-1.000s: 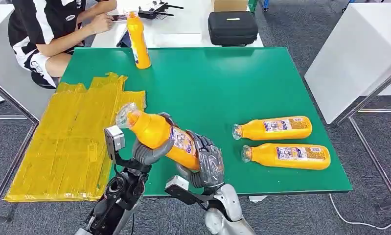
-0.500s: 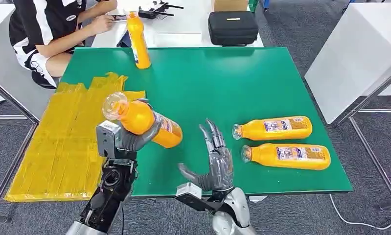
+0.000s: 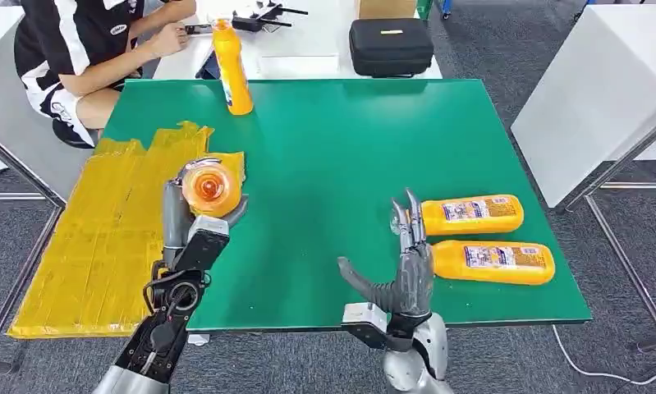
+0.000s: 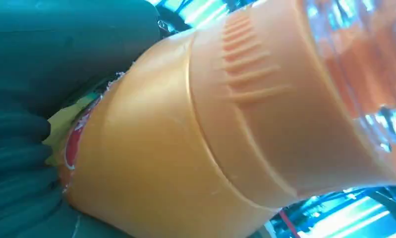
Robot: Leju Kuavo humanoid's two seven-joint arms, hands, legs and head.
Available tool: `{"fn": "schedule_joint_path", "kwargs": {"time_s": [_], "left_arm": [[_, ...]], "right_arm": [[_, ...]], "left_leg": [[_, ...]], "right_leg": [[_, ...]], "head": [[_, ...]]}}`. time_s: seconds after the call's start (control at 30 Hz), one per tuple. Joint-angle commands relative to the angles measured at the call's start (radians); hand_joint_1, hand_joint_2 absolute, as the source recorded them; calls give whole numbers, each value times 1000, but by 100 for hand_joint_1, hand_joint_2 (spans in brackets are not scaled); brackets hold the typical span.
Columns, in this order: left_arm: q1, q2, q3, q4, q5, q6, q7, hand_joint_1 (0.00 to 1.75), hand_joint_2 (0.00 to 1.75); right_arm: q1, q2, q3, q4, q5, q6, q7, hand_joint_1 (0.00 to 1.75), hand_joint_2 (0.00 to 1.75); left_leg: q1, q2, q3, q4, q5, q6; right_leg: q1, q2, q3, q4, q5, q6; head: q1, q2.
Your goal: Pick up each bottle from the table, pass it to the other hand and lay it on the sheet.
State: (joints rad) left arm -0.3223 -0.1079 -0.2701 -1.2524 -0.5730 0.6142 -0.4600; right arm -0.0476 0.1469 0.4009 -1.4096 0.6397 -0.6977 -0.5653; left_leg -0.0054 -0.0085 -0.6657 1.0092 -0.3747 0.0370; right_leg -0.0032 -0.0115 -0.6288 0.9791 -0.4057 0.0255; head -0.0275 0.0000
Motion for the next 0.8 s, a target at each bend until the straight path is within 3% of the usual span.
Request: {"fn": "schedule_joint_path", "kwargs": {"time_s": [0.03,0.3,0.5,0.6,0.63,0.8], "left_arm": [[-46,33,-8,70,-10,8,8,175,175],[-51,37,-17,85,-85,45,29,175,175],[-51,37,-17,85,-85,45,29,175,175],[-56,42,-22,99,-183,75,71,175,175],[-52,31,11,99,-382,84,148,175,175],[-51,30,22,96,-435,84,158,175,175]], "right_arm": [[1,2,-57,-8,-6,0,-4,0,175],[3,6,-64,-12,-2,0,-4,0,175],[3,6,-64,-12,-2,0,-4,0,175],[7,11,-76,-14,7,0,-7,0,175],[6,15,-87,-6,11,0,-5,0,175],[4,15,-88,-2,9,0,-4,0,175]], "left_leg": [[1,0,4,0,-1,-2],[1,1,9,1,-5,-3],[0,0,1,0,0,-1],[0,0,3,0,-1,-1],[1,0,5,0,-2,-2],[1,1,6,0,-3,-2]], "right_leg": [[1,1,4,0,-1,0],[1,1,10,0,-5,-1],[0,0,2,-1,0,0],[0,0,3,0,-1,0],[1,0,6,0,-2,-1],[1,1,7,0,-3,0]], "head": [[0,0],[0,0],[0,0],[0,0],[0,0],[0,0]]}}
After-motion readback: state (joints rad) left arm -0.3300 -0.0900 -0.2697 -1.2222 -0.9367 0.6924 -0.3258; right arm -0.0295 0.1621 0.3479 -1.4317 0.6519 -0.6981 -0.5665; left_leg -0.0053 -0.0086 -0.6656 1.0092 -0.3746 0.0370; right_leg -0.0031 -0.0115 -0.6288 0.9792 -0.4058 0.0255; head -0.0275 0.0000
